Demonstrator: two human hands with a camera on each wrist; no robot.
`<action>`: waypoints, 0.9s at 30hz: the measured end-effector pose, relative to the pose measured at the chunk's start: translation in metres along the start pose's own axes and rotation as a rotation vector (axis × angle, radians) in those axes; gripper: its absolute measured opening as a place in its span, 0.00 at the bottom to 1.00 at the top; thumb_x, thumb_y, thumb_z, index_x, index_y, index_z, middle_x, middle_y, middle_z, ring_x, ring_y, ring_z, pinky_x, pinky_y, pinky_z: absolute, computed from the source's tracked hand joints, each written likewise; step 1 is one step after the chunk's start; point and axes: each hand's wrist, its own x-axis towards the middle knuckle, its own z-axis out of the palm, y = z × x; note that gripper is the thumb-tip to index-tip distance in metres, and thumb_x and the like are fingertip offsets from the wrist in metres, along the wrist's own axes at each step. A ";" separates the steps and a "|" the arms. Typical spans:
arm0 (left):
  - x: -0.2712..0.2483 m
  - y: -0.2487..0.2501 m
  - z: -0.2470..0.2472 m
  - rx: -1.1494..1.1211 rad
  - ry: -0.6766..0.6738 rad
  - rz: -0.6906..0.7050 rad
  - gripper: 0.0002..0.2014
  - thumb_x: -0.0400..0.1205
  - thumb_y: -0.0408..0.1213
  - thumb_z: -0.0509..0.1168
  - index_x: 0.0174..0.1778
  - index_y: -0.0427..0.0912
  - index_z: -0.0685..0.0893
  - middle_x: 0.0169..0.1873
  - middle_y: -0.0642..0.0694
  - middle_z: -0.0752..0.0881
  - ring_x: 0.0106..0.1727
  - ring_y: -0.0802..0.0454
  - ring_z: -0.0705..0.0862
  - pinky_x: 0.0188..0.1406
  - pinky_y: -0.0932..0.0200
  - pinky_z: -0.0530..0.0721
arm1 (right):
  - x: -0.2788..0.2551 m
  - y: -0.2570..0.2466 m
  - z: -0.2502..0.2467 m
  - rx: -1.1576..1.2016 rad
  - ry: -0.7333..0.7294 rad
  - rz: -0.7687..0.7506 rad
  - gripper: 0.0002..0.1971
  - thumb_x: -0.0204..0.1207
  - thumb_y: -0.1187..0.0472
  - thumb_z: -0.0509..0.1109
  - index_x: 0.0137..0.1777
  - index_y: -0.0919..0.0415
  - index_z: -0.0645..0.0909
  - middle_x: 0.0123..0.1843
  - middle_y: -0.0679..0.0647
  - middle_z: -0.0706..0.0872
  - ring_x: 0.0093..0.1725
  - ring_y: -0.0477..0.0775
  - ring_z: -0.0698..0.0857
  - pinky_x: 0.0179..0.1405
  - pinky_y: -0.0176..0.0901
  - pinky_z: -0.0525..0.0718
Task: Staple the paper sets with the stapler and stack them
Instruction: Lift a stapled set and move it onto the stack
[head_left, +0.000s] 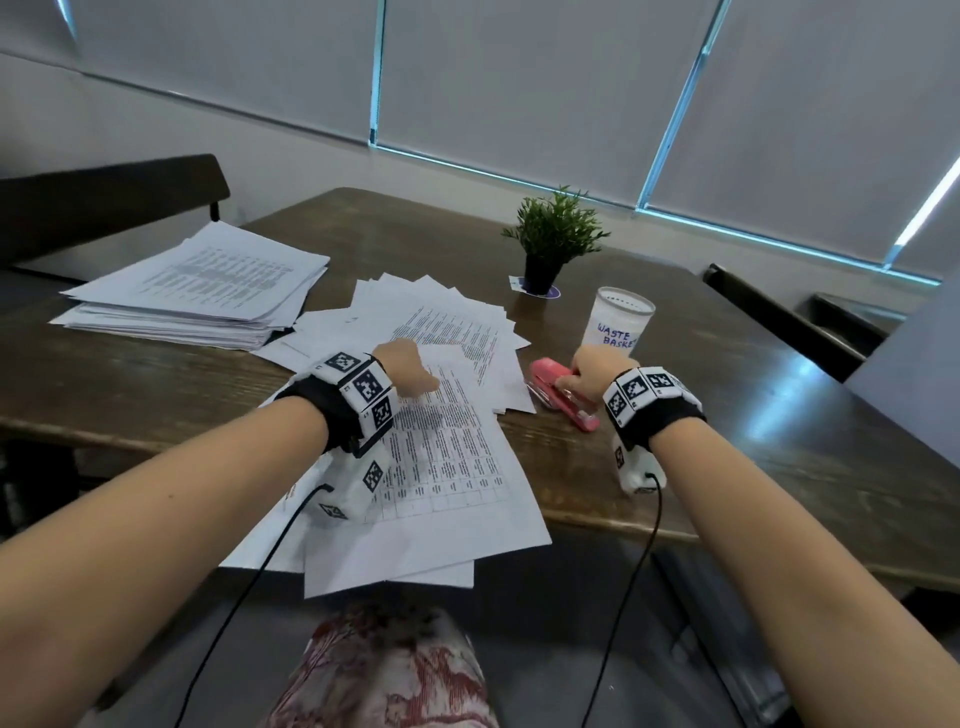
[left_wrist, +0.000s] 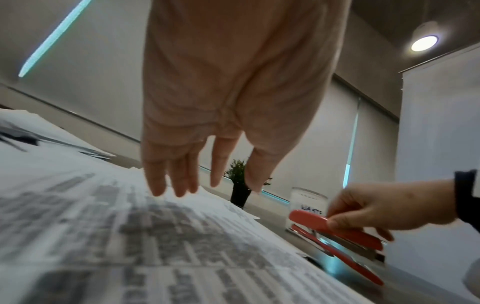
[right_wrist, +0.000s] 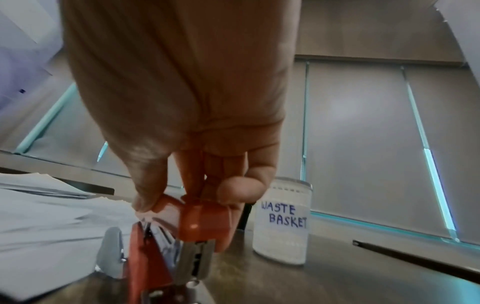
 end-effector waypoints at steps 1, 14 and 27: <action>-0.005 -0.007 -0.003 0.038 0.002 -0.046 0.15 0.83 0.44 0.64 0.38 0.38 0.73 0.30 0.48 0.73 0.42 0.47 0.76 0.30 0.61 0.70 | -0.003 -0.001 0.003 0.001 -0.021 0.015 0.22 0.80 0.43 0.67 0.54 0.66 0.83 0.43 0.57 0.85 0.47 0.62 0.85 0.49 0.52 0.87; -0.046 -0.063 -0.019 0.208 -0.012 -0.259 0.30 0.70 0.63 0.74 0.47 0.37 0.82 0.40 0.44 0.82 0.48 0.47 0.80 0.48 0.59 0.75 | -0.061 -0.111 -0.029 0.247 -0.340 -0.117 0.30 0.75 0.29 0.61 0.29 0.56 0.65 0.30 0.49 0.71 0.30 0.47 0.71 0.47 0.44 0.72; -0.043 -0.060 -0.022 0.030 0.159 -0.277 0.27 0.61 0.50 0.85 0.32 0.37 0.76 0.32 0.42 0.82 0.34 0.49 0.80 0.38 0.56 0.79 | -0.068 -0.109 -0.025 0.342 -0.428 -0.082 0.26 0.64 0.39 0.81 0.32 0.63 0.81 0.18 0.49 0.82 0.29 0.54 0.80 0.41 0.43 0.78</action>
